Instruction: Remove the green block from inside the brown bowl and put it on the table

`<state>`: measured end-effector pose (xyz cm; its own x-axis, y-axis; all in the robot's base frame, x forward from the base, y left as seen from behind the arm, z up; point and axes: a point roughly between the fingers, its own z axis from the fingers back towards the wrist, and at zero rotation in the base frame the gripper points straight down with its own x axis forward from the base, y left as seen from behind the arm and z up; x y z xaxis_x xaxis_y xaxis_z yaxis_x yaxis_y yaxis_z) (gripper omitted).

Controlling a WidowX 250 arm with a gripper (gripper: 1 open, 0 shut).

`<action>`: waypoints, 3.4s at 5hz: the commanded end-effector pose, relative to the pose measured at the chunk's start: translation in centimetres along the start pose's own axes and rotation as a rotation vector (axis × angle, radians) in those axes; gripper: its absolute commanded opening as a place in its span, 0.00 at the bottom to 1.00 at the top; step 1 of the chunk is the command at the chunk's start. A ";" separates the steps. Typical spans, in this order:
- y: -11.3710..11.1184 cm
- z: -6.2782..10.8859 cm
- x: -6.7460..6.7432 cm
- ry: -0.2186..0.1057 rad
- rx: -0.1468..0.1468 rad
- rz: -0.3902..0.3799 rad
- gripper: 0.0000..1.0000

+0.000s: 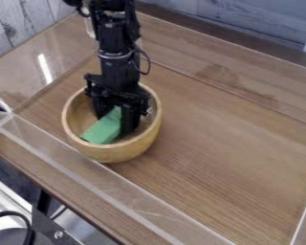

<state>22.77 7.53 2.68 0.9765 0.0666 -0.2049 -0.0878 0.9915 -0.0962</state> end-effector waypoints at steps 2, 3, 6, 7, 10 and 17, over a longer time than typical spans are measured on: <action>-0.4 1.2 -0.2 -0.018 0.000 0.009 0.00; -0.4 1.3 -0.2 -0.019 -0.001 0.012 0.00; -0.6 1.6 -0.2 -0.021 -0.004 0.020 0.00; -0.7 1.7 -0.2 -0.021 -0.005 0.022 0.00; -1.0 2.1 -0.3 -0.017 -0.007 0.028 0.00; -1.9 3.9 -0.3 -0.017 -0.022 0.041 0.00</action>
<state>22.26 5.90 4.67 0.9561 0.0986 -0.2760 -0.1375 0.9826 -0.1251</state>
